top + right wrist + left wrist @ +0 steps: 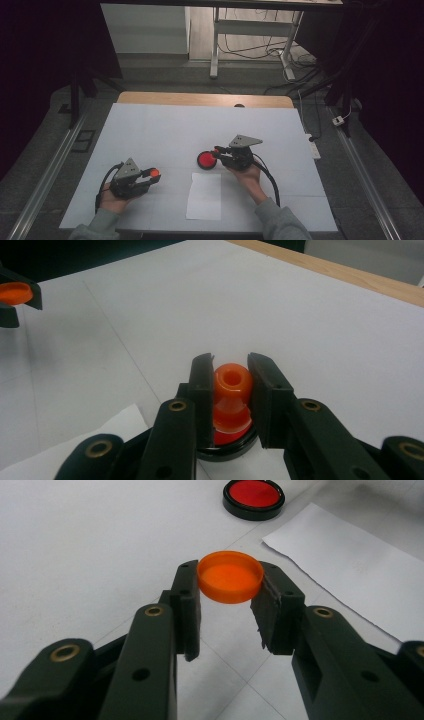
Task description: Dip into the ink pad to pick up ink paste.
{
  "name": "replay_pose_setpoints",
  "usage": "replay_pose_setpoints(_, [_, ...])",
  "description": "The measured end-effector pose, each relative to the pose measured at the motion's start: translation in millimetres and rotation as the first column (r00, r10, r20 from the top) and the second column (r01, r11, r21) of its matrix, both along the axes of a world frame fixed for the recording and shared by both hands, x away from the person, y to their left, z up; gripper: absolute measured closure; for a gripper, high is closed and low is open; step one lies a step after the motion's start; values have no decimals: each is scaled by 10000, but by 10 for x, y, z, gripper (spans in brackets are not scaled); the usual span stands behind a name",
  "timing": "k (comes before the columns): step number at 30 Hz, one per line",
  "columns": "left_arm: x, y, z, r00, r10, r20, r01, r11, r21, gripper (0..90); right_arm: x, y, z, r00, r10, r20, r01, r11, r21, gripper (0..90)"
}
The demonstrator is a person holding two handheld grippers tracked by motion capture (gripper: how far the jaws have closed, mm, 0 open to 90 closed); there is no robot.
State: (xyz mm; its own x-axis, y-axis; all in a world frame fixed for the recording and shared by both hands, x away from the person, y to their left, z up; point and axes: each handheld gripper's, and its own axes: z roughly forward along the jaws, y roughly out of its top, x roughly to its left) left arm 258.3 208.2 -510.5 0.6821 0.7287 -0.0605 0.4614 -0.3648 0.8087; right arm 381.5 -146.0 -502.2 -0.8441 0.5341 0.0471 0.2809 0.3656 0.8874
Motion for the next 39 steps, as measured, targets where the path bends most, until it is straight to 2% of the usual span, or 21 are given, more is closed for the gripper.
replay_pose_setpoints(15, [27, -7, -2, 10000, -8, -11, 8, 10000, -60, 644, -119, -204, 117, 10000, -15, 61, 14, 9998, 174, 719])
replay_pose_setpoints(24, [28, -5, -2, 10000, -11, -8, 11, 10000, -42, 643, -208, -225, 166, 9998, 143, 143, -147, 9995, 293, 720])
replay_pose_setpoints(39, [30, -1, -3, 10000, 11, -13, -11, 10000, -30, 643, -292, -210, 175, 9998, 193, -40, -192, 9994, 294, 719])
